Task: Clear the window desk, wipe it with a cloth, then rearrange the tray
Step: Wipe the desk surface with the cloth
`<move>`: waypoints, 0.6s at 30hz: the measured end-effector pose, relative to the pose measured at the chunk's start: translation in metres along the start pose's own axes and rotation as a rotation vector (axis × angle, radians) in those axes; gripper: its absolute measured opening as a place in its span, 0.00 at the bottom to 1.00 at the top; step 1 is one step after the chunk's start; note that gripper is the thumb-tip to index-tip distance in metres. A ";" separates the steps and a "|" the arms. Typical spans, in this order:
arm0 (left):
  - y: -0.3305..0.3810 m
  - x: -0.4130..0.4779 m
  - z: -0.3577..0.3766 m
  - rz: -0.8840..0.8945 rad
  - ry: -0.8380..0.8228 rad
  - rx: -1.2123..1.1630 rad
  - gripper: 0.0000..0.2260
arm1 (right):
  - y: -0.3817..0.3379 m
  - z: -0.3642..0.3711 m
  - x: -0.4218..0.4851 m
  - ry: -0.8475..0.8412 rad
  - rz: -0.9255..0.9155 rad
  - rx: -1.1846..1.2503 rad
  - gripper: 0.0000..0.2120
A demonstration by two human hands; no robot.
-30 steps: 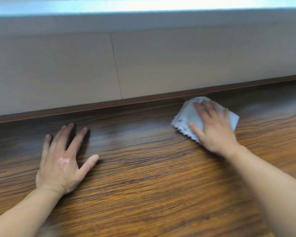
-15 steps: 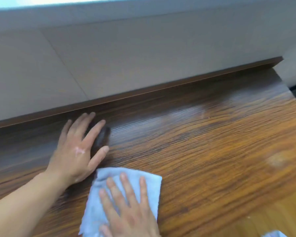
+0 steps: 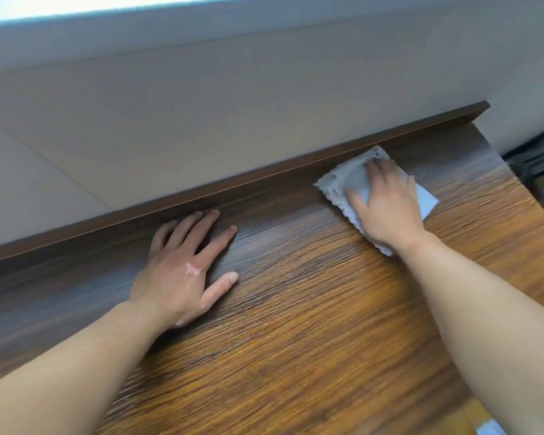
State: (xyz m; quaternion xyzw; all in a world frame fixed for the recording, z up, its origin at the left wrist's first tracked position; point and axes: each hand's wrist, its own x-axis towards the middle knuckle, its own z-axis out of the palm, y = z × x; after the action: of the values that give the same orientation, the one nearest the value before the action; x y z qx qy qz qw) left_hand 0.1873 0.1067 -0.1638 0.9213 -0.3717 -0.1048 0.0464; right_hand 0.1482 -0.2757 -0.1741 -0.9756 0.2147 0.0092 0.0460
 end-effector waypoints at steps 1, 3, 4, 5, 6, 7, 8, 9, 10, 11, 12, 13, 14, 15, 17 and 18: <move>0.001 0.000 0.001 -0.014 -0.011 0.017 0.33 | 0.017 -0.002 0.010 0.016 0.105 0.027 0.37; 0.003 0.000 0.000 -0.030 -0.021 0.028 0.33 | 0.032 -0.004 0.021 0.013 0.265 0.065 0.37; 0.003 0.000 0.000 -0.031 -0.026 0.030 0.33 | 0.027 -0.003 0.021 0.006 0.310 0.080 0.36; 0.002 0.000 -0.001 -0.030 -0.033 0.033 0.33 | 0.017 -0.002 0.017 0.005 0.333 0.100 0.36; 0.002 0.000 -0.001 -0.031 -0.043 0.036 0.33 | 0.002 0.000 0.006 0.011 0.334 0.116 0.36; 0.002 0.000 -0.002 -0.036 -0.052 0.037 0.33 | -0.017 0.002 -0.012 0.019 0.308 0.117 0.35; 0.003 0.000 -0.002 -0.040 -0.057 0.039 0.33 | -0.038 0.006 -0.037 0.031 0.255 0.095 0.35; 0.003 0.001 -0.003 -0.040 -0.057 0.042 0.32 | -0.060 0.010 -0.068 0.034 0.179 0.065 0.35; 0.004 0.001 -0.003 -0.038 -0.054 0.040 0.32 | -0.083 0.013 -0.104 0.023 0.088 0.038 0.36; 0.004 0.002 -0.003 -0.035 -0.047 0.030 0.32 | -0.104 0.014 -0.143 0.002 -0.008 0.029 0.36; 0.004 0.002 -0.003 -0.033 -0.038 0.018 0.32 | -0.121 0.019 -0.183 -0.013 -0.110 0.046 0.37; 0.005 0.002 -0.003 -0.033 -0.029 0.009 0.32 | -0.132 0.023 -0.220 -0.001 -0.218 0.063 0.36; 0.005 0.001 -0.002 -0.034 -0.020 0.004 0.32 | -0.137 0.025 -0.249 0.023 -0.326 0.063 0.35; 0.005 0.001 -0.002 -0.034 -0.014 0.004 0.32 | -0.133 0.027 -0.267 0.032 -0.420 0.043 0.34; 0.006 0.001 -0.001 -0.031 -0.012 0.009 0.32 | -0.107 0.025 -0.265 -0.005 -0.540 0.050 0.32; 0.005 0.001 -0.001 -0.031 -0.013 0.016 0.32 | -0.089 0.021 -0.250 -0.036 -0.541 0.063 0.32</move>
State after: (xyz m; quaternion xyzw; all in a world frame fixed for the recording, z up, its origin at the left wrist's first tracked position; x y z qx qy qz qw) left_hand 0.1847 0.1019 -0.1620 0.9266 -0.3585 -0.1083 0.0349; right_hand -0.0418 -0.0890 -0.1784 -0.9952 -0.0544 0.0070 0.0810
